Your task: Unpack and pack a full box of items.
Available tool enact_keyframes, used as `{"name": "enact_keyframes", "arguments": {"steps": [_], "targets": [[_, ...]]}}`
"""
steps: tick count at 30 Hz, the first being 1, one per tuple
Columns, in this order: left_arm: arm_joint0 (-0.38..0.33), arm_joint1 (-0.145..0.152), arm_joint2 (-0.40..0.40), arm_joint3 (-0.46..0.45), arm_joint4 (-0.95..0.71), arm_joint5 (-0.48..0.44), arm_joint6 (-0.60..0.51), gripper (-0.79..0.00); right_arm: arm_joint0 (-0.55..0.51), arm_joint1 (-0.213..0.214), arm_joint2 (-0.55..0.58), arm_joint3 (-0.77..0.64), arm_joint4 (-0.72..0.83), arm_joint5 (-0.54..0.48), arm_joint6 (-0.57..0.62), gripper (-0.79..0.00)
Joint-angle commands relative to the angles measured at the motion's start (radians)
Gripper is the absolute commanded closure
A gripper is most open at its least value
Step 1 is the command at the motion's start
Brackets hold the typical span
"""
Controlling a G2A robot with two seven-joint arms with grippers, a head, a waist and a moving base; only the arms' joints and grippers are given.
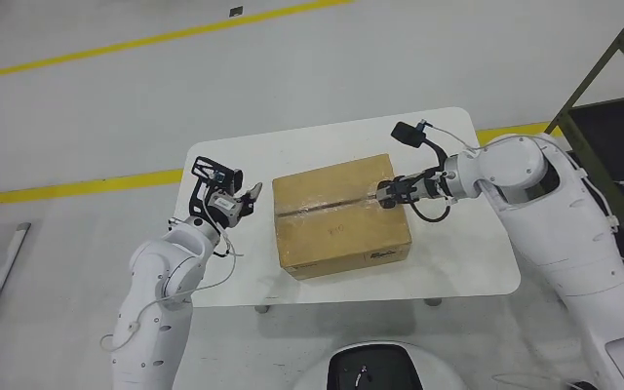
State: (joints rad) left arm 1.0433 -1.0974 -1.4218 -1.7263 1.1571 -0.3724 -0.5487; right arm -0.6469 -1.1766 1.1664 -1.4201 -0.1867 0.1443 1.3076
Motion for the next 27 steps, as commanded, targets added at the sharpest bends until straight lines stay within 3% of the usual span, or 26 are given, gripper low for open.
{"name": "enact_keyframes", "arguments": {"steps": [1,12,27], "targets": [[0.000,0.000,0.000,0.000,-0.001,0.001,0.000,0.000,0.004,0.000,-0.005,0.005,0.004,-0.002,-0.003,0.000],[0.010,0.001,0.013,-0.003,0.020,-0.024,0.050,0.000,0.016,0.010,-0.014,0.025,0.006,-0.008,-0.007,0.000],[-0.059,-0.011,0.180,0.070,0.059,-0.174,0.048,0.000,0.007,0.019,-0.033,0.038,-0.003,-0.008,-0.052,0.000]]}}
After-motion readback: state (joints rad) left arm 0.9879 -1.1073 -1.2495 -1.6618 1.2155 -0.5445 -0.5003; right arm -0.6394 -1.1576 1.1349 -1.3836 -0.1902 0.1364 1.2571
